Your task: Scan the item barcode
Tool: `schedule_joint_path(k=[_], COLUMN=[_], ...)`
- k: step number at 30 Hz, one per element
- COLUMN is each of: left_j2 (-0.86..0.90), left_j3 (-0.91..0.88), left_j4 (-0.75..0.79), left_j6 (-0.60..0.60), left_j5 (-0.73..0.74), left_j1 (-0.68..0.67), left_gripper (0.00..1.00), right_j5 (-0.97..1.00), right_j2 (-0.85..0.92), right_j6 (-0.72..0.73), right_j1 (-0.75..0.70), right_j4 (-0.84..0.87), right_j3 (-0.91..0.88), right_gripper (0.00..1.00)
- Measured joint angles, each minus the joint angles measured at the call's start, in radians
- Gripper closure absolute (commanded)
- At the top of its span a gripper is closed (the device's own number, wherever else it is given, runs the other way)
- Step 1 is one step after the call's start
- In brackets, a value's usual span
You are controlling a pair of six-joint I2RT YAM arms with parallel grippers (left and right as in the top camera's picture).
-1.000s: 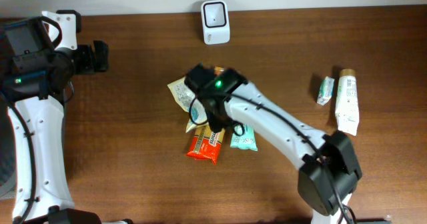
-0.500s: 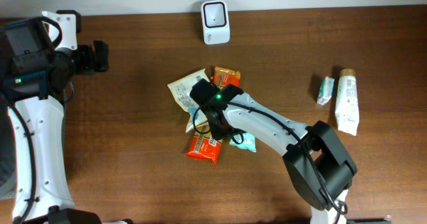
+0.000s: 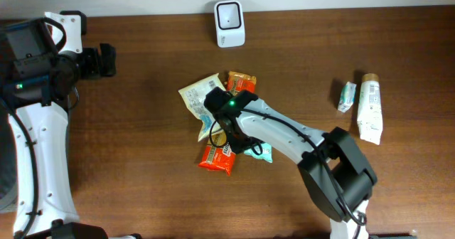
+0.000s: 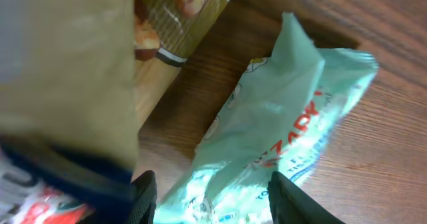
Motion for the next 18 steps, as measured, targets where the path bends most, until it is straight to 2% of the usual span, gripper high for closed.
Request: schedule_joint_path(k=[2, 4, 7, 8, 12, 18], left_j2=[0.0, 0.0, 0.0, 0.0, 0.0, 0.0], left_j3=[0.0, 0.0, 0.0, 0.0, 0.0, 0.0], left_j4=[0.0, 0.0, 0.0, 0.0, 0.0, 0.0], left_j6=[0.0, 0.0, 0.0, 0.0, 0.0, 0.0], left_j5=[0.0, 0.0, 0.0, 0.0, 0.0, 0.0], left_j1=[0.0, 0.0, 0.0, 0.0, 0.0, 0.0], left_gripper=[0.01, 0.01, 0.01, 0.01, 0.01, 0.01], right_j5=[0.003, 0.006, 0.008, 0.016, 0.048, 0.044], right_j2=[0.013, 0.013, 0.013, 0.015, 0.022, 0.037], right_j6=[-0.007, -0.011, -0.018, -0.018, -0.017, -0.029], right_j1=[0.0, 0.0, -0.003, -0.008, -0.043, -0.059], right_j4=[0.0, 0.001, -0.006, -0.014, -0.021, -0.062], right_j3=[0.0, 0.0, 0.0, 0.0, -0.033, -0.027], right_gripper=[0.49, 0.56, 0.58, 0.62, 0.96, 0.96])
